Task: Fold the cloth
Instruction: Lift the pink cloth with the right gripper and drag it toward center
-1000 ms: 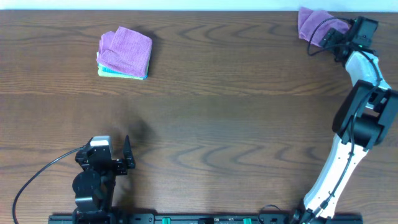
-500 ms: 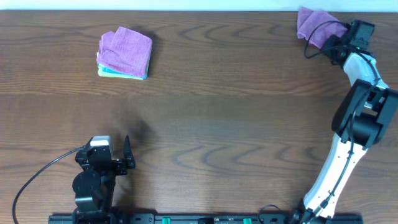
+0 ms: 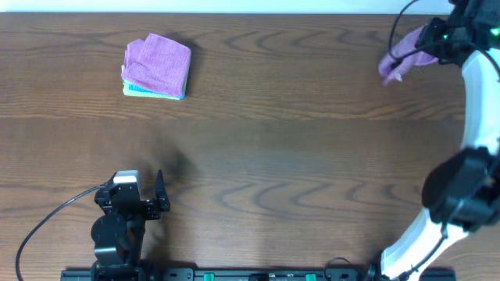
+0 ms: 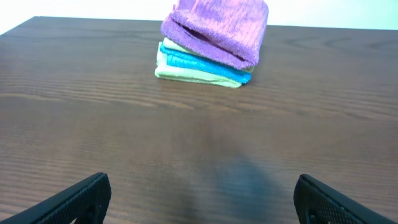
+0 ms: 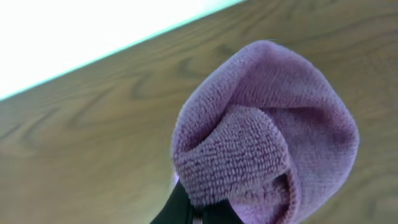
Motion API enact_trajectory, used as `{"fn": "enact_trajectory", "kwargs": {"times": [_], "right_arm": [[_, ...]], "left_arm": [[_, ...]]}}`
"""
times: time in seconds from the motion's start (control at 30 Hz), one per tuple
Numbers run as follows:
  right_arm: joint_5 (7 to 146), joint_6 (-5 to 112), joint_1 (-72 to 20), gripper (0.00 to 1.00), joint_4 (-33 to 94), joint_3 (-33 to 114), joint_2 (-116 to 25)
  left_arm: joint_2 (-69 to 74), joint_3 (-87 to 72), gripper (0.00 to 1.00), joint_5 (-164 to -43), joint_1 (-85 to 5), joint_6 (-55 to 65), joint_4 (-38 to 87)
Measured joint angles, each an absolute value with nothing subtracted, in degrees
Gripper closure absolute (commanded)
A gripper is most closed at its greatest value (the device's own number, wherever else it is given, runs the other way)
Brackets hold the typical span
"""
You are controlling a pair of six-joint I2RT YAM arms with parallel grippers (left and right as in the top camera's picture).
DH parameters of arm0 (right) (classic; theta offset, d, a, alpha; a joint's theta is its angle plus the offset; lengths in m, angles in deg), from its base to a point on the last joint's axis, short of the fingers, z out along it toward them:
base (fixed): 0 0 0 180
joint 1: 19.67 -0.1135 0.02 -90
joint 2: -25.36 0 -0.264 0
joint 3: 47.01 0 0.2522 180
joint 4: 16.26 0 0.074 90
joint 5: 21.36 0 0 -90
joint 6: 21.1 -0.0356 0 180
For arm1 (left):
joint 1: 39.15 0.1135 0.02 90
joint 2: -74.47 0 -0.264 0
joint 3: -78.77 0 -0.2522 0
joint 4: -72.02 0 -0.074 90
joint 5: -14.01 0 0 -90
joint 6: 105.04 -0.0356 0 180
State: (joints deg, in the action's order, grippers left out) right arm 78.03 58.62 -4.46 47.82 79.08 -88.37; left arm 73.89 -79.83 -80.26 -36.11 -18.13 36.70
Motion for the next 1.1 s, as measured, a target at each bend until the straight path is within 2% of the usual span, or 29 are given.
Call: {"fn": "enact_trajectory", "kwargs": {"times": [0.3, 0.5, 0.7, 0.83, 1.1], "right_arm": [[78.1, 62.9, -10.96, 0.99, 66.05, 79.08, -76.85], [78.62, 65.94, -15.11, 0.99, 70.29, 76.79, -66.56], [80.89, 68.19, -15.31, 0.98, 65.05, 57.12, -45.09], [82.6, 68.56, -15.31, 0.99, 66.77, 42.08, -29.36], [88.87, 65.22, -15.5, 0.99, 74.84, 34.52, -15.54]], "left_arm": [[73.89, -79.83, 0.05, -80.24, -36.11, -18.11, 36.72], [73.89, -79.83, 0.05, -80.26, -36.11, -18.13, 36.72], [73.87, -79.83, 0.05, -80.24, -36.11, -18.11, 36.79], [73.87, -79.83, 0.05, -80.24, -36.11, -18.13, 36.77], [73.89, -79.83, 0.05, -80.26, -36.11, -18.13, 36.72]]}}
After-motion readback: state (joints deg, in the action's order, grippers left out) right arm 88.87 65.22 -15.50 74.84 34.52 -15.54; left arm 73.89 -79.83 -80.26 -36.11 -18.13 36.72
